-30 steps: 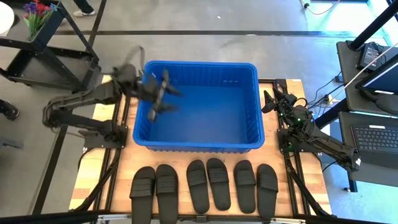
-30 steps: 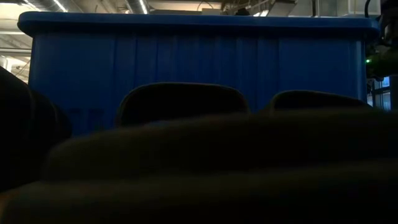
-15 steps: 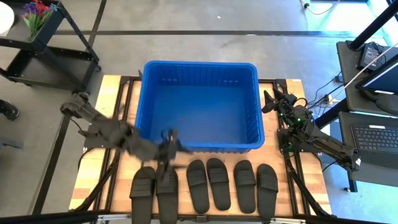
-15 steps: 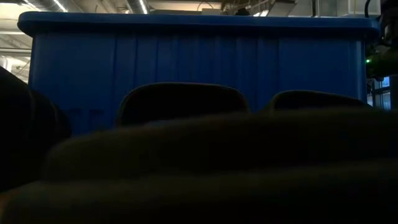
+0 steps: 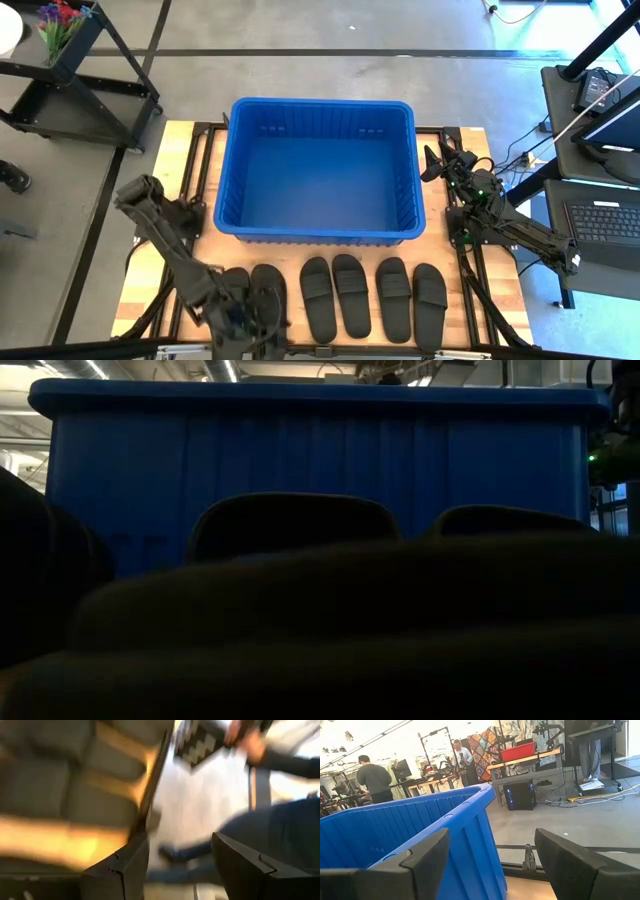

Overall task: Pick and place slides into bin
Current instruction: Put the black slide into the blue bin

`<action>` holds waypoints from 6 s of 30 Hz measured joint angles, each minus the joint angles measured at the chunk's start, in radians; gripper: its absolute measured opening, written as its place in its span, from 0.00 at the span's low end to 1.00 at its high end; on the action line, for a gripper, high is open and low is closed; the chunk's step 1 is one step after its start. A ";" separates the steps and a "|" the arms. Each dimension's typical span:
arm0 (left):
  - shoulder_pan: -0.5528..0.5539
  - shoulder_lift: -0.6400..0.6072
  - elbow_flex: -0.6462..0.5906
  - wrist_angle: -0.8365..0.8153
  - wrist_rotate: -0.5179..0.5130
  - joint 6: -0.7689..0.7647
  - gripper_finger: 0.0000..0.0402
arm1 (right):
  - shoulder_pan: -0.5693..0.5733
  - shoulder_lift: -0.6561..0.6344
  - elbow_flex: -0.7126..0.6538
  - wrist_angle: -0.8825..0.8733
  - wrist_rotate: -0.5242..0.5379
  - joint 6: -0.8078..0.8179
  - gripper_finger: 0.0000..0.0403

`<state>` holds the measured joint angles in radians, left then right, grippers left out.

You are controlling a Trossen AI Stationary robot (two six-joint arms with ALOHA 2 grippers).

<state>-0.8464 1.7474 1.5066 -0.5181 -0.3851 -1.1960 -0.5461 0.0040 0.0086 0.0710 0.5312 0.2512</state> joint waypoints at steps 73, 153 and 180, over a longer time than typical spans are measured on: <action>-0.093 0.424 0.602 -0.888 0.387 -0.630 0.25 | 0.000 0.000 0.000 0.000 0.000 -0.027 0.73; 0.044 0.498 0.272 -1.055 0.659 -0.337 0.61 | 0.000 0.000 0.000 0.000 0.000 -0.053 0.73; 0.045 0.496 0.271 -1.061 0.747 -0.340 0.06 | 0.000 0.000 0.000 -0.001 0.000 -0.050 0.73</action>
<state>-0.8017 2.2435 1.7775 -1.5793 0.3616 -1.5360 -0.5457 0.0044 0.0086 0.0704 0.5316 0.2008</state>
